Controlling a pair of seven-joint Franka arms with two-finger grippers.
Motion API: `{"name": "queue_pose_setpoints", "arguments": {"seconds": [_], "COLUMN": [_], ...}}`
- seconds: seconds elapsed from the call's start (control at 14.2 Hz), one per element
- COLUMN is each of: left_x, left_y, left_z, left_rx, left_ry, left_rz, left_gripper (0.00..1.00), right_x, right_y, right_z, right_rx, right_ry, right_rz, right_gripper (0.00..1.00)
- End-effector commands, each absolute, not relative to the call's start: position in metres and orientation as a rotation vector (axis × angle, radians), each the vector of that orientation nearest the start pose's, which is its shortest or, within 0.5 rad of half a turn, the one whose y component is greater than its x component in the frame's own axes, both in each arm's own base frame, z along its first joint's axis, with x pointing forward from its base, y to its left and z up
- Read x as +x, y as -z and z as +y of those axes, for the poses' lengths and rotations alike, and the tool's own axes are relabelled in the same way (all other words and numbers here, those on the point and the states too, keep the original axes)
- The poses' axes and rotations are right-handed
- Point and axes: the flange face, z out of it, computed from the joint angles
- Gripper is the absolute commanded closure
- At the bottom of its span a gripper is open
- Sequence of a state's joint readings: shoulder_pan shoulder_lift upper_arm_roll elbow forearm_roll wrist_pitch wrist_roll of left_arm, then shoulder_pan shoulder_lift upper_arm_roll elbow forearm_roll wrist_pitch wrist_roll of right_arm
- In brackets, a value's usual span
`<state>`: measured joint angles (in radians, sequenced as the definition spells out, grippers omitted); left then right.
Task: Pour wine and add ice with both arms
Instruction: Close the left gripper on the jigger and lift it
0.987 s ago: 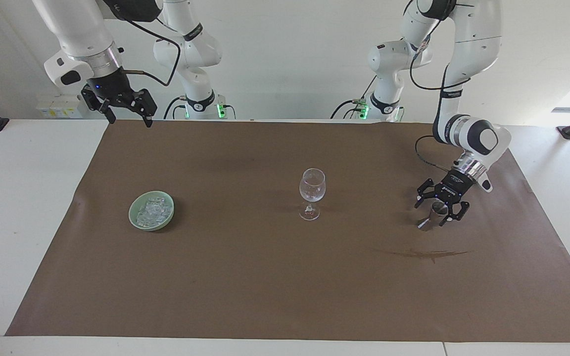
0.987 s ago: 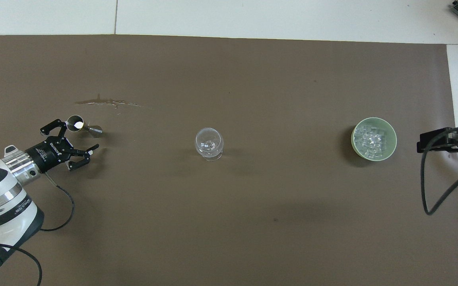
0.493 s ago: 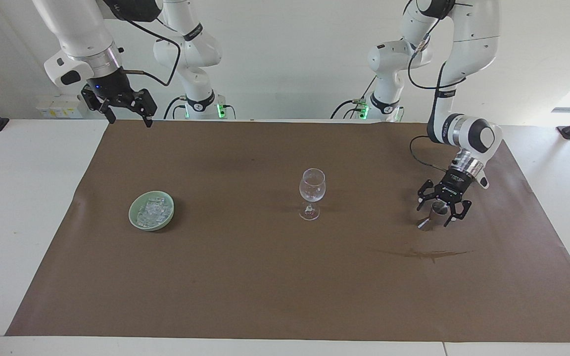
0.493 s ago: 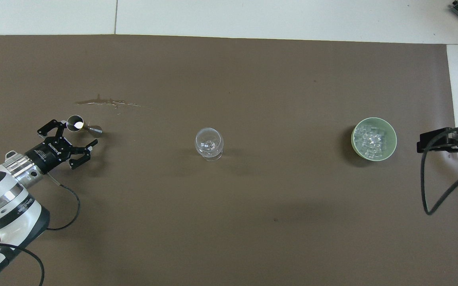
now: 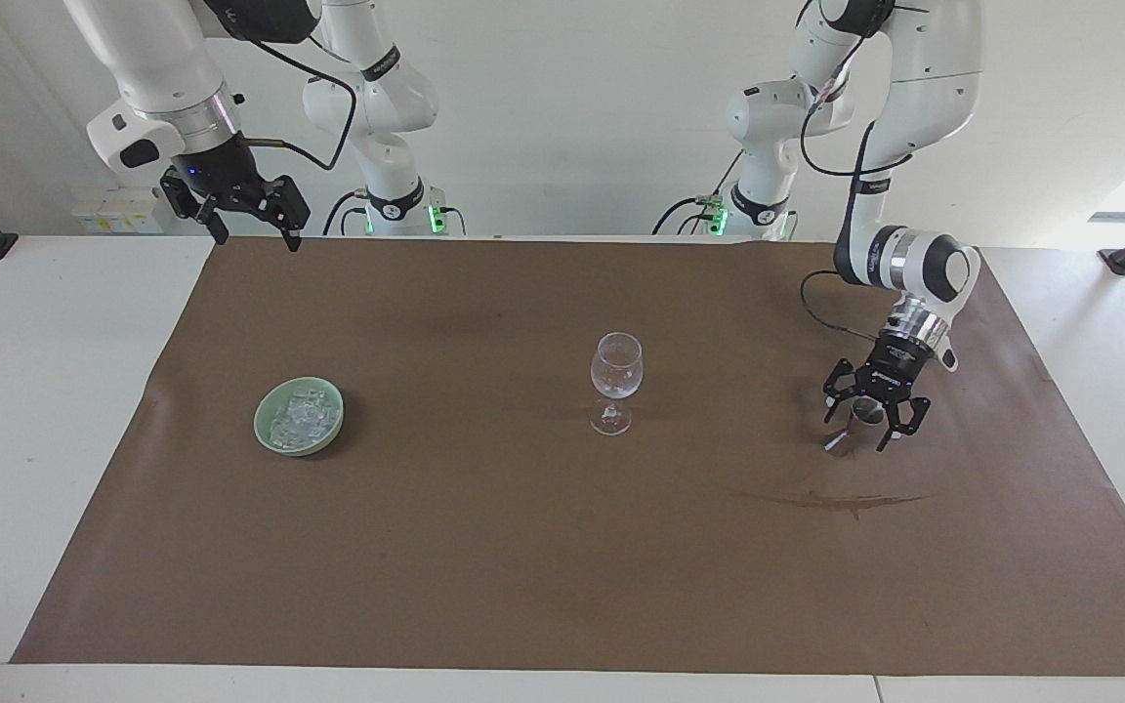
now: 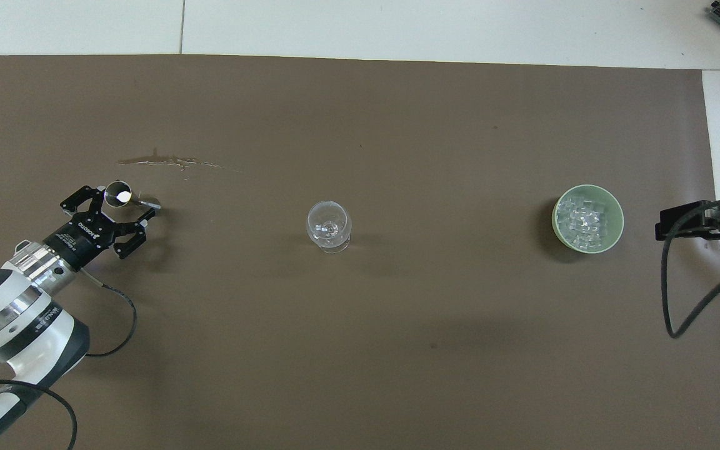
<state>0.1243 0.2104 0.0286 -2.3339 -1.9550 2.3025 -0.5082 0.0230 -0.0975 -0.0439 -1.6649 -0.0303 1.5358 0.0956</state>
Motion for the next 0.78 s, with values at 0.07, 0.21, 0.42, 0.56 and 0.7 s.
{"name": "queue_pose_setpoints", "arguments": {"seconds": [0.07, 0.21, 0.42, 0.56, 0.7], "left_x": [0.5035, 0.5029, 0.5032, 0.5031, 0.5031], "left_y": [-0.2502, -0.2496, -0.25, -0.25, -0.25], "left_z": [0.0542, 0.0541, 0.0547, 0.0555, 0.0561], "left_rx": [0.752, 0.75, 0.748, 0.747, 0.744], "left_ry": [0.362, 0.363, 0.359, 0.358, 0.359], "left_rz": [1.853, 1.855, 1.857, 1.858, 1.858], "left_gripper": [0.17, 0.21, 0.31, 0.42, 0.53], "right_x": [0.5158, 0.5158, 0.5158, 0.5158, 0.5158], "right_y": [-0.6304, -0.6304, -0.6304, -0.6304, -0.6304], "right_z": [-0.0146, -0.0147, -0.0147, -0.0146, -0.0147], "right_rx": [-3.156, -3.157, -3.157, -3.156, -3.157], "right_ry": [-0.043, -0.043, -0.043, -0.043, -0.043], "right_rz": [0.148, 0.146, 0.146, 0.145, 0.148], "right_gripper": [0.0, 0.0, 0.0, 0.0, 0.0]}}
